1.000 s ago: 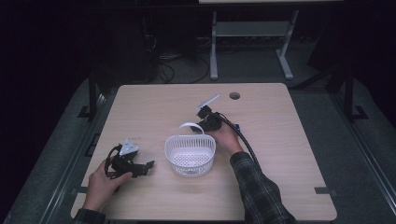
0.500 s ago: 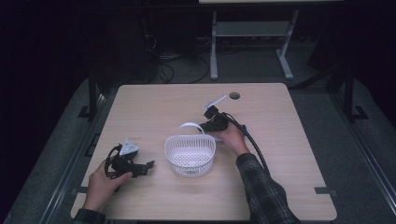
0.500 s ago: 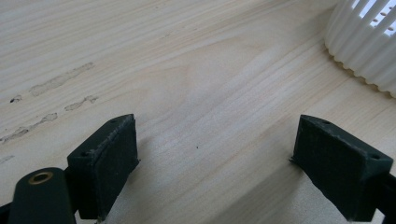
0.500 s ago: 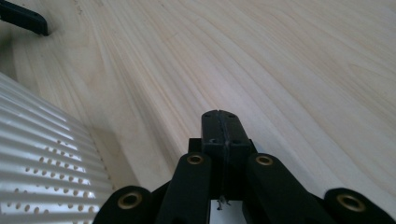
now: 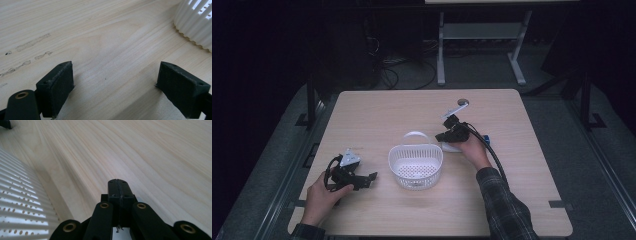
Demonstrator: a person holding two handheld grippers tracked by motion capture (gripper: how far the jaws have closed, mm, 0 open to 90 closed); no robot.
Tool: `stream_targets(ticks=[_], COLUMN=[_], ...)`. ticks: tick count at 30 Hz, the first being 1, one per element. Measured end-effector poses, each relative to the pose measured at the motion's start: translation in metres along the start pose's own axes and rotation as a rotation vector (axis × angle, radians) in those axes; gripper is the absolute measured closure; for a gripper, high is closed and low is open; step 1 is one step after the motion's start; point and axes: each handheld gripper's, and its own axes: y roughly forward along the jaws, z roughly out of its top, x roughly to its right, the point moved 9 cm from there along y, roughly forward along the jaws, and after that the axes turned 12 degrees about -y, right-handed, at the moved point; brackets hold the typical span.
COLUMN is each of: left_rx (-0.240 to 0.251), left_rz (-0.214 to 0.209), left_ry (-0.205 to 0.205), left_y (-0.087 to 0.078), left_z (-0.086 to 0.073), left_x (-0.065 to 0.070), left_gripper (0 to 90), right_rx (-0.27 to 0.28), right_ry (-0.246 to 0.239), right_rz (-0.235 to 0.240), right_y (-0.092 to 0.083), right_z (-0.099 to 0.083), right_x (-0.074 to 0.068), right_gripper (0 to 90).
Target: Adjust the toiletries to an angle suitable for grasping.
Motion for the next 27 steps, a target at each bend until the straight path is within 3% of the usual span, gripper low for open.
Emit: stream_targets(ticks=[2,4,7,11,17,27], left_rx=[0.0,0.0,0.0,0.0,0.0,0.0], left_rz=[0.0,0.0,0.0,0.0,-0.001,-0.001], left_ry=[0.0,0.0,0.0,0.0,0.0,0.0], left_y=[0.0,0.0,0.0,0.0,0.0,0.0], left_z=[0.0,0.0,0.0,0.0,0.0,0.0], left_x=[0.0,0.0,0.0,0.0,0.0,0.0], left_gripper=[12.9,12.9,12.9,12.9,13.0,13.0], right_rx=[0.01,0.053,0.073,0.05,0.018,-0.03], right_ry=[0.012,0.033,0.048,0.092,0.118,0.118], right_rz=[0.005,0.014,-0.021,-0.042,-0.068,-0.074], right_y=[-0.003,-0.009,-0.016,-0.015,-0.007,0.003], right_z=[-0.002,0.002,0.008,0.009,0.006,-0.003], right_x=[0.001,0.003,0.011,0.021,0.029,0.031], right_gripper=[89.7,89.7,89.7,89.8,89.7,89.8])
